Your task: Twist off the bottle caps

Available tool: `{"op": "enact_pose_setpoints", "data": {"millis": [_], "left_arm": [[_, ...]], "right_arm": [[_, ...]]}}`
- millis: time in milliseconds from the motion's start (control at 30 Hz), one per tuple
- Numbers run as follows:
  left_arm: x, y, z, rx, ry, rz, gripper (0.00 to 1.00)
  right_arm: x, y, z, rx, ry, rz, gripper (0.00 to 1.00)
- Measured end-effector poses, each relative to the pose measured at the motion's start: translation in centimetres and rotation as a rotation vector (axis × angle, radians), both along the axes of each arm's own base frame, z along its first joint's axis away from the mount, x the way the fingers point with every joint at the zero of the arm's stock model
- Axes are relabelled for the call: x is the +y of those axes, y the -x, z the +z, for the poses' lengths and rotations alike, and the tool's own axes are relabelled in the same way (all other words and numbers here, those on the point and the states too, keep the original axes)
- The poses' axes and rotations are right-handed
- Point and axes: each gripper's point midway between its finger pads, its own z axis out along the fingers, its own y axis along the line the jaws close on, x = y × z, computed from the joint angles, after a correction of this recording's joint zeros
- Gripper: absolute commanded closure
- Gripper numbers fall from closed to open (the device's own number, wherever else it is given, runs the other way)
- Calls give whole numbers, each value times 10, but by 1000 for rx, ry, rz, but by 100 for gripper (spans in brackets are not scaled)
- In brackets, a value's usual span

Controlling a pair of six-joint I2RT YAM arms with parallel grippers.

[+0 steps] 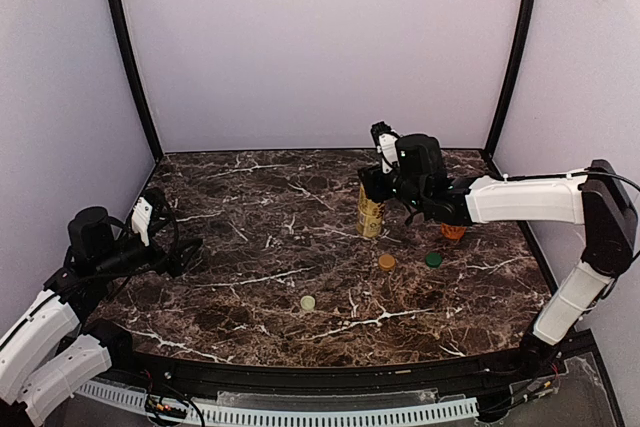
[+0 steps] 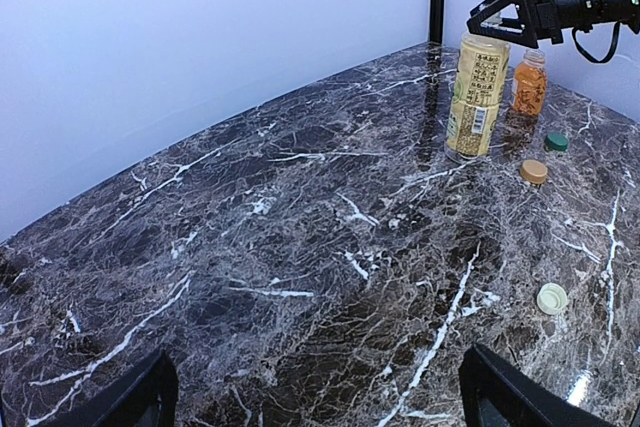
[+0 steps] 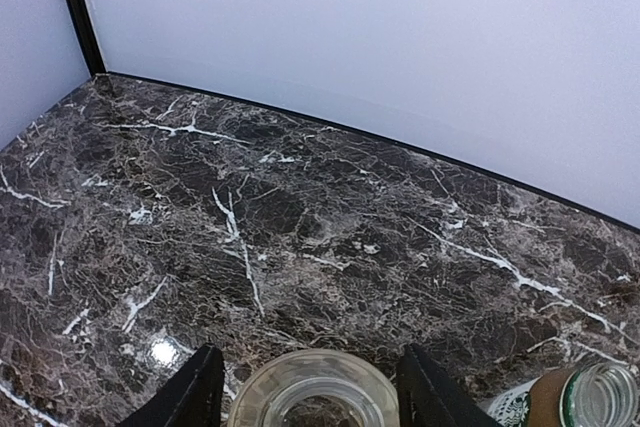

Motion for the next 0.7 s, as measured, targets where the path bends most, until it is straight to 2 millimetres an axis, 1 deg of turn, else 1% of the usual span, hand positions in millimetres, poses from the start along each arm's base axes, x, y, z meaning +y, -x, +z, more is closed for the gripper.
{"op": "enact_pose_setpoints", "data": {"millis": [133, 167, 200, 233, 367, 467, 567, 633, 700], "left_arm": [[0, 0, 0, 0, 0, 0, 1], [0, 0, 0, 0, 0, 0, 1], [0, 0, 0, 0, 0, 0, 1], [0, 0, 0, 0, 0, 0, 1], [0, 0, 0, -1, 1, 1, 1], [1, 0, 1, -4, 1, 4, 1], [5, -3, 3, -16, 0, 31, 1], [11, -6, 5, -25, -1, 63, 1], [18, -10, 7, -39, -2, 104, 1]], "right_arm": [[0, 2, -4, 18, 8, 4, 29], [-1, 2, -5, 23, 16, 7, 23], [-1, 3, -7, 28, 20, 9, 6], [-1, 3, -7, 29, 26, 11, 2], [0, 4, 1, 23, 39, 21, 1], [1, 3, 21, 1, 35, 26, 2], [-3, 3, 56, -46, 12, 19, 1], [-15, 3, 80, -75, -14, -9, 1], [-42, 1, 102, -91, -44, -76, 1]]}}
